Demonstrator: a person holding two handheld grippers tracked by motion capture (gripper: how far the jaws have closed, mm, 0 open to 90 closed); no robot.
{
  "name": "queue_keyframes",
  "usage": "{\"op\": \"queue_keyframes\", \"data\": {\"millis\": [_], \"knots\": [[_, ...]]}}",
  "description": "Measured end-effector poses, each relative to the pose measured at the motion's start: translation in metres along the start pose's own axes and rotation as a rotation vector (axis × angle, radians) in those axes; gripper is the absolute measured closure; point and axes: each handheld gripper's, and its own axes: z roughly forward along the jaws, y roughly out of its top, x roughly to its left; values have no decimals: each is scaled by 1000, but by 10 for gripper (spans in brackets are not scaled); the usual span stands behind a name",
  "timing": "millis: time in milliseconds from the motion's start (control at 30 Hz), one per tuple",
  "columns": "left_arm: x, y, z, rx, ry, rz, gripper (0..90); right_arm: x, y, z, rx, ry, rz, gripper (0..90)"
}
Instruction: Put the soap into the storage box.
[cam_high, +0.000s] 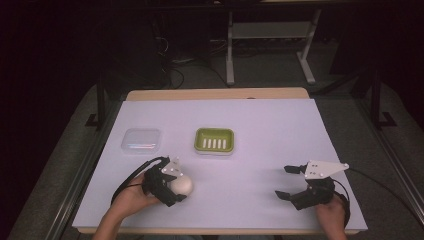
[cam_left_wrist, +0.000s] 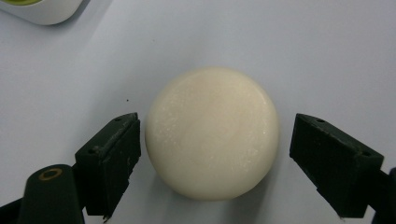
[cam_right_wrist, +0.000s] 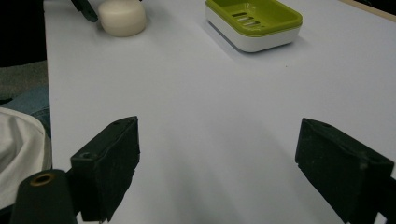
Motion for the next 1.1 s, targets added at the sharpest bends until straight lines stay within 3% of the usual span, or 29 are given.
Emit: {"op": "queue_keyframes", "data": {"millis": [667, 767, 1100], "knots": [[3, 4, 12, 50, -22, 2, 185, 2, 1, 0, -2, 6, -10, 130], [3, 5, 14, 48, -26, -14, 196, 2, 1, 0, -1, 6, -9, 130], [5, 6, 16, 63, -20, 7, 239, 2, 0, 0, -1, 5, -11, 130]]}}
